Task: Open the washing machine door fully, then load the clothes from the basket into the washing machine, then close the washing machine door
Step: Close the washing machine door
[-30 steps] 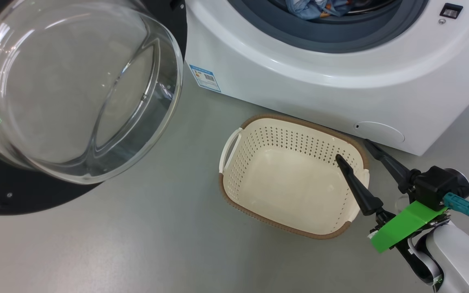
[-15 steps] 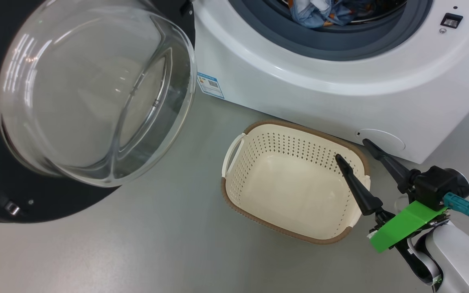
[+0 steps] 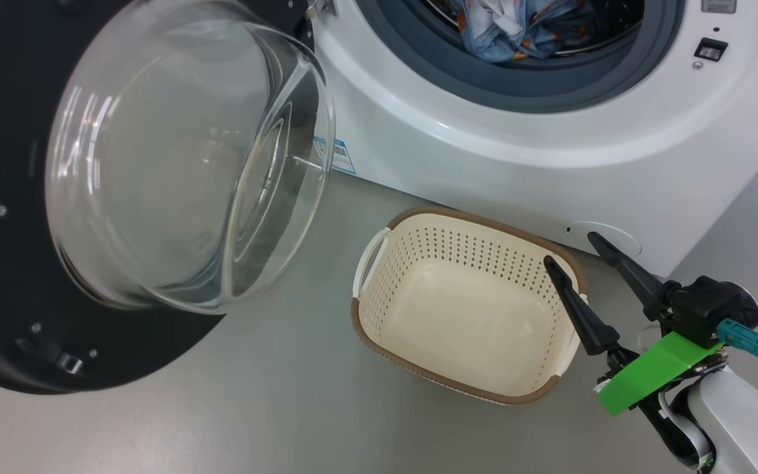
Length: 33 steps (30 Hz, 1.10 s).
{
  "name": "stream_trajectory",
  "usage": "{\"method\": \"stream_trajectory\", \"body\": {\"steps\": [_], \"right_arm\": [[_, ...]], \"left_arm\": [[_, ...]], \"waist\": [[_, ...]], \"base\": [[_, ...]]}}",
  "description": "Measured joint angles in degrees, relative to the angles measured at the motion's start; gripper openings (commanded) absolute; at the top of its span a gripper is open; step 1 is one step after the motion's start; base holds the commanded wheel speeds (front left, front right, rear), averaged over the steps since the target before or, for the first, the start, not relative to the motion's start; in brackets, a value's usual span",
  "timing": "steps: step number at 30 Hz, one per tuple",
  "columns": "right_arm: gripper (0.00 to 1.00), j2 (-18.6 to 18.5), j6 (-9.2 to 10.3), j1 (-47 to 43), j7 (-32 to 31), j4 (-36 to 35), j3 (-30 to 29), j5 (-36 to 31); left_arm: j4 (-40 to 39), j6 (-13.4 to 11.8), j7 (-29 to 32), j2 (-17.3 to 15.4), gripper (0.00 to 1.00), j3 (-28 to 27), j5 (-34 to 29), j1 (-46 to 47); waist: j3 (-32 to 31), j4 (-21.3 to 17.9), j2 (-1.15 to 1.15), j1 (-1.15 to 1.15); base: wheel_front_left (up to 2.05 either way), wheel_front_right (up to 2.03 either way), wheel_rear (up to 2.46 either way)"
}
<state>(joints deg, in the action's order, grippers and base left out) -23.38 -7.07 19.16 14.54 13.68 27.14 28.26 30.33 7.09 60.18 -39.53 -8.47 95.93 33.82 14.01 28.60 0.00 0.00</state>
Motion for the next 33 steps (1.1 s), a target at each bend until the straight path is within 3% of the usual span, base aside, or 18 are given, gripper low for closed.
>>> {"method": "stream_trajectory", "body": {"steps": [16, 33], "right_arm": [[1.0, 1.8, 0.0, -3.1, 0.0, -1.0, -2.7, 0.0], [1.0, 4.0, 0.0, -8.2, 0.0, -2.4, -6.8, -0.4]], "left_arm": [[-11.2, 0.0, 7.8, 3.2, 0.0, 0.7, 0.0, -2.7], [-20.2, 0.0, 10.3, 7.5, 0.0, 2.0, -2.0, -4.8]], "waist": [[-3.6, -2.2, 0.0, 0.0], [-6.1, -8.4, 0.0, 0.0]], "base": [[0.0, 0.0, 0.0], [0.0, 0.0, 0.0]]}}
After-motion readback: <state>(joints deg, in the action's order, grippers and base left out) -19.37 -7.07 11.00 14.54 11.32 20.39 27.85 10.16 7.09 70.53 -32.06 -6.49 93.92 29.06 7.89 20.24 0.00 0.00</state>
